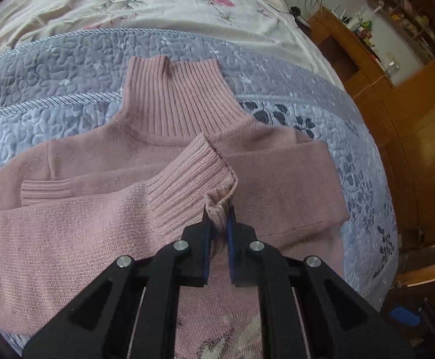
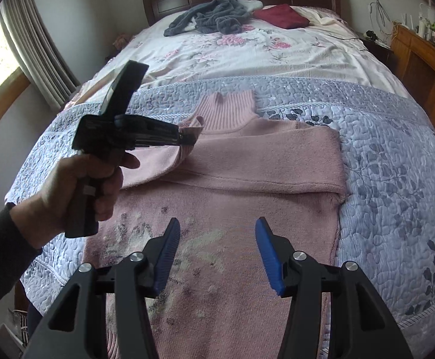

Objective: Fold small clothes
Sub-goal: 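Fold the held sleeve across the sweater body with the left tool, release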

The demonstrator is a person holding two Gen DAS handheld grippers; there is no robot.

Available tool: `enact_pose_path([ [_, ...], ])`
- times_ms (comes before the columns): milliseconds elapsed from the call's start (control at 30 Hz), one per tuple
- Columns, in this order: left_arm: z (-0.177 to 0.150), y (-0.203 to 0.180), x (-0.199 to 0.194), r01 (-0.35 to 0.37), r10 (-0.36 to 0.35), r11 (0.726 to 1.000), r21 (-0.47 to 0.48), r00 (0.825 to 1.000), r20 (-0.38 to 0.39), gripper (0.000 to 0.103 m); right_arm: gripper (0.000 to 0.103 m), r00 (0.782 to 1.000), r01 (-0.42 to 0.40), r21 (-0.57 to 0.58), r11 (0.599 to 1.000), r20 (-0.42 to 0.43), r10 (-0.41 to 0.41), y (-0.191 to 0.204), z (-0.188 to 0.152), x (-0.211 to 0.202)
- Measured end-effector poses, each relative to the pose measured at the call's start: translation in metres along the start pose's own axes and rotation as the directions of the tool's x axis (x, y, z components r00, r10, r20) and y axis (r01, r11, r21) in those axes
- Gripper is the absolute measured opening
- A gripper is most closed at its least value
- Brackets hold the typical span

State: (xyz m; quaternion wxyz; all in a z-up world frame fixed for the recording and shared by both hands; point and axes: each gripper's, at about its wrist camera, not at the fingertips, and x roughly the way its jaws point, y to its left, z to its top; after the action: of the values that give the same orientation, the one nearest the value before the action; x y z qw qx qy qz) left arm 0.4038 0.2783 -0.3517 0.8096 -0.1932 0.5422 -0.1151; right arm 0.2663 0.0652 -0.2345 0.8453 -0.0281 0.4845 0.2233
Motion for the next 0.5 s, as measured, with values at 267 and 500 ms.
enact_pose_path([
  [267,-0.013,-0.001,0.028,0.04,-0.041,0.999,-0.028,0.998,-0.039,0.033,0.056,1.0,0.007,0.018,1.0,-0.009,-0.007,-0.02,0.003,0.013],
  [500,-0.029,0.023,-0.016,0.075,-0.068,0.991,-0.107,0.995,0.07,0.06,0.074,0.968,-0.228,0.203,0.952,-0.053,0.244,-0.053,0.016,0.046],
])
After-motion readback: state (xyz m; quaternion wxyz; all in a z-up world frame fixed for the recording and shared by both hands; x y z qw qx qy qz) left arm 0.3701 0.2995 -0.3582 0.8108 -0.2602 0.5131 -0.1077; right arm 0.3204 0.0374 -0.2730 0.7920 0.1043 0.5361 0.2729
